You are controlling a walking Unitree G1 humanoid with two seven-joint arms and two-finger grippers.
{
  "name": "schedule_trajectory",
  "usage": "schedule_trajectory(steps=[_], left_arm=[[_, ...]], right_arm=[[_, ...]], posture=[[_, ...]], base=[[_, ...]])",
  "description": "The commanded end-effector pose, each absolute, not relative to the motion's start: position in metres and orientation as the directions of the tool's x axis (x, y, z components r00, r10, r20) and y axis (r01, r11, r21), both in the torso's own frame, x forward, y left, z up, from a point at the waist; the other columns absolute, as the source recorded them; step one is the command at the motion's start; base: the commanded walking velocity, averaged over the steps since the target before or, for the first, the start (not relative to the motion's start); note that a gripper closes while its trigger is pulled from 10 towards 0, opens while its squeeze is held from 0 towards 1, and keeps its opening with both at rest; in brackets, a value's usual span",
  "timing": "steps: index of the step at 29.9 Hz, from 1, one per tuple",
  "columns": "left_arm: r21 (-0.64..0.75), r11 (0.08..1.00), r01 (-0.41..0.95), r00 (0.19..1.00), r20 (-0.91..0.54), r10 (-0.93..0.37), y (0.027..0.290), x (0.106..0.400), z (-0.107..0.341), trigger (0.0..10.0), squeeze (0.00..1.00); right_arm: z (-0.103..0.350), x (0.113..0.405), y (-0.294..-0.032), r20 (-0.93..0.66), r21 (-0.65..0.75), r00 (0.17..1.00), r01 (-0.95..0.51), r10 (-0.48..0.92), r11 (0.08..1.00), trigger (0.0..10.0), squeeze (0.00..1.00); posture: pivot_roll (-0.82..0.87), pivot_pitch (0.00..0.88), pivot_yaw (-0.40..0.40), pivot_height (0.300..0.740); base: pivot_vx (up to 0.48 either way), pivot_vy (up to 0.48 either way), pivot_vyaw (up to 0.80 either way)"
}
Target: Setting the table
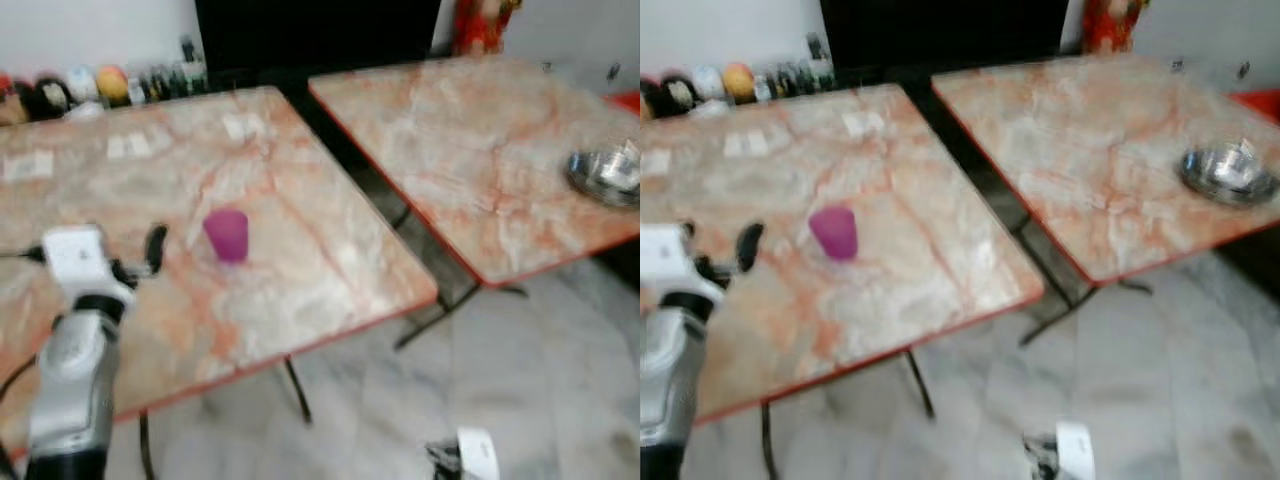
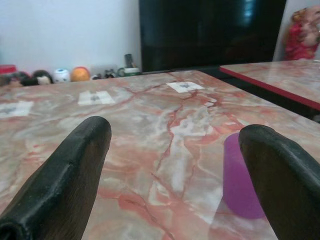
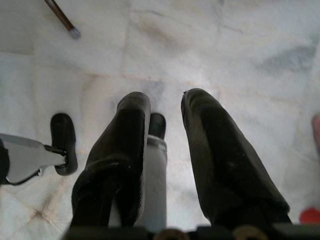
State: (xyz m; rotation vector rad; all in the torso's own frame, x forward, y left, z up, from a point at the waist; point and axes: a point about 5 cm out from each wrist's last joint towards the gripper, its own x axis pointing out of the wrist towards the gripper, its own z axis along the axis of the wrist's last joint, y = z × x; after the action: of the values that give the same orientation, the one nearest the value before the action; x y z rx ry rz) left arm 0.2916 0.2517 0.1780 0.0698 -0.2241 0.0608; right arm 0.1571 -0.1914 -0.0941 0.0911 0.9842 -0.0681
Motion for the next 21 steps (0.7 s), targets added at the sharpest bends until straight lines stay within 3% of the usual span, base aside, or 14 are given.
schedule_trajectory(steps=[1, 21], left_arm=[[0.072, 0.995, -0.071, 0.970, 0.239, 0.052, 0.2524, 0.2903, 0.1821, 10.0, 0.00], [0.069, 0.996, -0.060, 0.972, 0.230, 0.042, 0.2501, 0.2906, 0.1823, 10.0, 0.00]], right_arm=[[-0.0918, 0.1632, -0.1900, -0.825, 0.050, 0.565, 0.100, -0.015, 0.994, 10.0, 0.00], [-0.0918, 0.1630, -0.1903, -0.824, 0.051, 0.566, 0.099, -0.014, 0.994, 10.0, 0.00]], posture=[[0.18, 0.042, -0.055, 0.740], [0.18, 0.043, -0.056, 0.740]], base=[[0.000, 0.000, 0.00], [0.000, 0.000, 0.00]])
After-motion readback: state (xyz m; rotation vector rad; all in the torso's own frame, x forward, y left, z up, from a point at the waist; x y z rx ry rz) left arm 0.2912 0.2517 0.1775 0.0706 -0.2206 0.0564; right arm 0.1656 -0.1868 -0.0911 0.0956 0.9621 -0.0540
